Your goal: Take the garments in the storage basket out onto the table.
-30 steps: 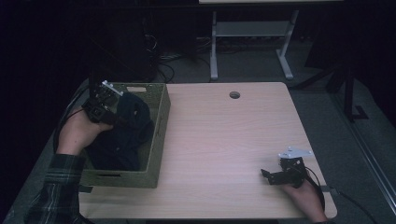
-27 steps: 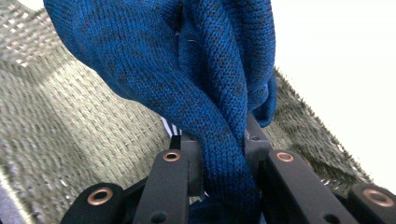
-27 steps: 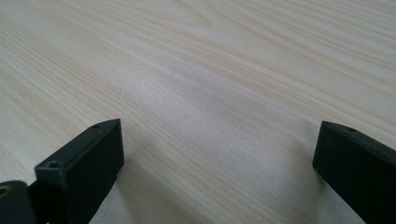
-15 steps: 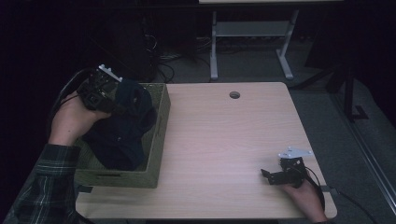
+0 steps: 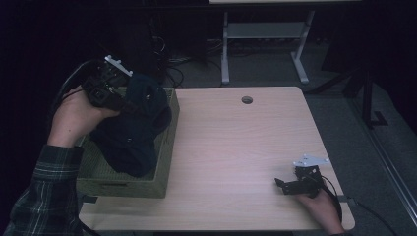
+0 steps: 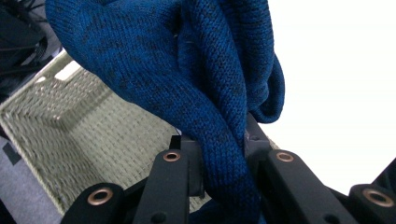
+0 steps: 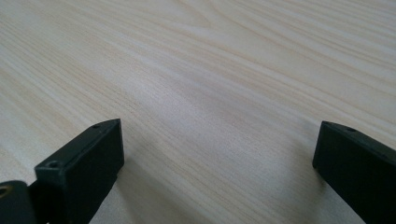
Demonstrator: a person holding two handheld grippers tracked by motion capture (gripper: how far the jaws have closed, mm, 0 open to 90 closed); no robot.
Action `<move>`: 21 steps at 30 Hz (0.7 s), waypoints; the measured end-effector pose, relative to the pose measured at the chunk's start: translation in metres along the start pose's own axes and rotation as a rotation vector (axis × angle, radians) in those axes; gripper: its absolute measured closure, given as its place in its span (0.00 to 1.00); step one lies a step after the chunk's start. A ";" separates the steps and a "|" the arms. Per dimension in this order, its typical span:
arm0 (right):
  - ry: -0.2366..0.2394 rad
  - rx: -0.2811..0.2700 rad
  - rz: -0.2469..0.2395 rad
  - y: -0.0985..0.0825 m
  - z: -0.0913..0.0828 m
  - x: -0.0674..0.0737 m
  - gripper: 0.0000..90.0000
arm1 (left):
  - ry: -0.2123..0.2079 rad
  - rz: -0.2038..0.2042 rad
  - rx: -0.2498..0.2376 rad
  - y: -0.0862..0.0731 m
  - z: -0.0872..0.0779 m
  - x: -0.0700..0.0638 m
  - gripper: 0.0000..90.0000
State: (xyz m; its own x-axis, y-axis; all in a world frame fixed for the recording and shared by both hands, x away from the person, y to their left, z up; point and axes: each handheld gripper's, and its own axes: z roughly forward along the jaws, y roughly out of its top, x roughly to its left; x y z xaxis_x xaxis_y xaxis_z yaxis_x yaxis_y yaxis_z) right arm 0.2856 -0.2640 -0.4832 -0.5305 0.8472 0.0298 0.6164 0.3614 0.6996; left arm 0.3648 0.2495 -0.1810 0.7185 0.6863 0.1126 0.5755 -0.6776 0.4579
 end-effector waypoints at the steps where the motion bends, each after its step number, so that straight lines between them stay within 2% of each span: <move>1: 0.000 0.000 0.000 0.000 0.000 0.000 0.02 | -0.005 -0.001 -0.002 0.002 -0.001 -0.001 0.85; 5: 0.000 -0.001 0.000 0.000 0.000 0.000 0.02 | -0.007 0.030 -0.003 0.014 -0.009 -0.009 0.85; 9: 0.000 0.000 0.000 0.000 0.000 0.000 0.02 | -0.013 0.045 -0.002 0.022 -0.013 -0.014 0.85; 21: -0.001 0.000 0.000 0.000 0.000 0.000 0.02 | -0.054 0.128 -0.016 0.055 -0.023 -0.043 0.85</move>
State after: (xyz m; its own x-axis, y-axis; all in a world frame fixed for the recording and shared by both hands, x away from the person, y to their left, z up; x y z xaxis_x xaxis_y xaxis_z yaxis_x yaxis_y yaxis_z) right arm 0.2856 -0.2640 -0.4832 -0.5298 0.8476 0.0296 0.6165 0.3609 0.6998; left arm 0.3560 0.1887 -0.1406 0.8056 0.5794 0.1238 0.4720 -0.7539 0.4570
